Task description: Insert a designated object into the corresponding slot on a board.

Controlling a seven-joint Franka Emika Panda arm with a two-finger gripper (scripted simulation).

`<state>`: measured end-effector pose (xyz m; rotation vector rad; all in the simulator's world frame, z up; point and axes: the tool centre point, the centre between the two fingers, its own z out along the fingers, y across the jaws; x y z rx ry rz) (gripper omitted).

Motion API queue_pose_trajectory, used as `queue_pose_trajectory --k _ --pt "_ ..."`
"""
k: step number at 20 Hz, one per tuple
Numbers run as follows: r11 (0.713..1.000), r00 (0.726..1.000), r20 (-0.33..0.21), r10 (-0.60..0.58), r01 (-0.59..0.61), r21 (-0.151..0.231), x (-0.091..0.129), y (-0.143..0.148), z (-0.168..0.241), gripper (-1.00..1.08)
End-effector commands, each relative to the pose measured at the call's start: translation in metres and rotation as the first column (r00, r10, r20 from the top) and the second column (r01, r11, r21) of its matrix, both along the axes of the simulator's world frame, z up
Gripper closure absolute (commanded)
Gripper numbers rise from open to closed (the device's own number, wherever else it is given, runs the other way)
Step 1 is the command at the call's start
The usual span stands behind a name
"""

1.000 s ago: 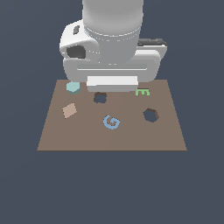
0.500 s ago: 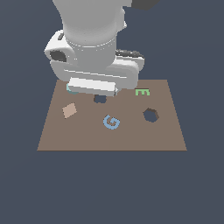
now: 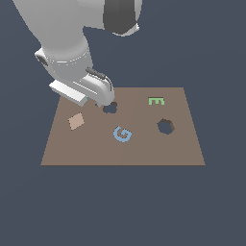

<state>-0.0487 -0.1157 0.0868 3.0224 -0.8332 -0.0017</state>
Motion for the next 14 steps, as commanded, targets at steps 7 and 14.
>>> queue_pose_trajectory --k 7,14 --pt "0.970 0.970 0.003 -0.244 0.244 0.003 -0.041 -0.037 -0.030 -0.92" --pt "0.956 0.956 0.003 -0.292 0.292 0.005 -0.050 -0.043 -0.037 -0.92"
